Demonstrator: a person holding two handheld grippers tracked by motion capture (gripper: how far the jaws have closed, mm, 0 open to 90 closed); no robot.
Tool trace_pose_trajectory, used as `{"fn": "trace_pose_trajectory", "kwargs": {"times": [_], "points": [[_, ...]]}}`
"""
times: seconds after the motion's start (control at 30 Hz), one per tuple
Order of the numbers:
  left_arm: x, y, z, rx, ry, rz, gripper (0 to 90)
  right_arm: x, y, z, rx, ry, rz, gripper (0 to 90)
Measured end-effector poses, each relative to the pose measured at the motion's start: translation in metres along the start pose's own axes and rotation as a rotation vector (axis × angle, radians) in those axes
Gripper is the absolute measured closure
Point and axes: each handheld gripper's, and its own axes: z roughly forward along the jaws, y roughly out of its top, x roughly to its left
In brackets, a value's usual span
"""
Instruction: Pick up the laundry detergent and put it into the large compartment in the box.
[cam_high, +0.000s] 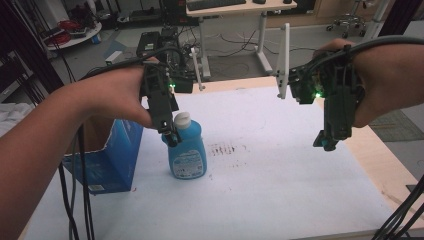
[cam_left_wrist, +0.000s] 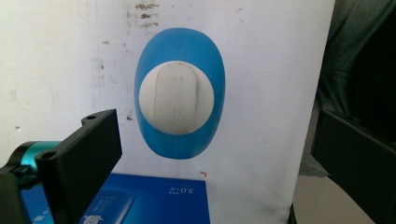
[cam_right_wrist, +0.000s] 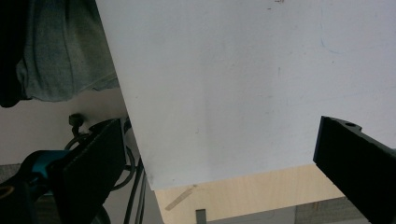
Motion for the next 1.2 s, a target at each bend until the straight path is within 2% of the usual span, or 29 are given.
{"fn": "trace_pose_trajectory", "kwargs": {"times": [0.23,0.43,0.77,1.13,1.2], "points": [[0.002,0.003,0.011,-0.004,-0.011,0.001,1.8,-0.001,0.002,0.005,0.003,-0.001,-0.013,1.8],[0.004,0.005,0.023,0.015,-0.02,-0.006,1.8,-0.002,0.003,0.007,-0.003,0.002,-0.021,1.8],[0.009,0.01,0.038,0.04,0.006,-0.003,1.8,-0.004,0.002,0.008,-0.002,0.002,-0.026,1.8],[0.009,0.012,0.048,0.053,0.042,0.008,1.8,-0.003,0.002,0.008,-0.002,0.003,-0.023,1.8],[0.009,0.012,0.05,0.058,0.032,0.011,1.8,-0.003,0.002,0.008,-0.001,0.003,-0.024,1.8]]}}
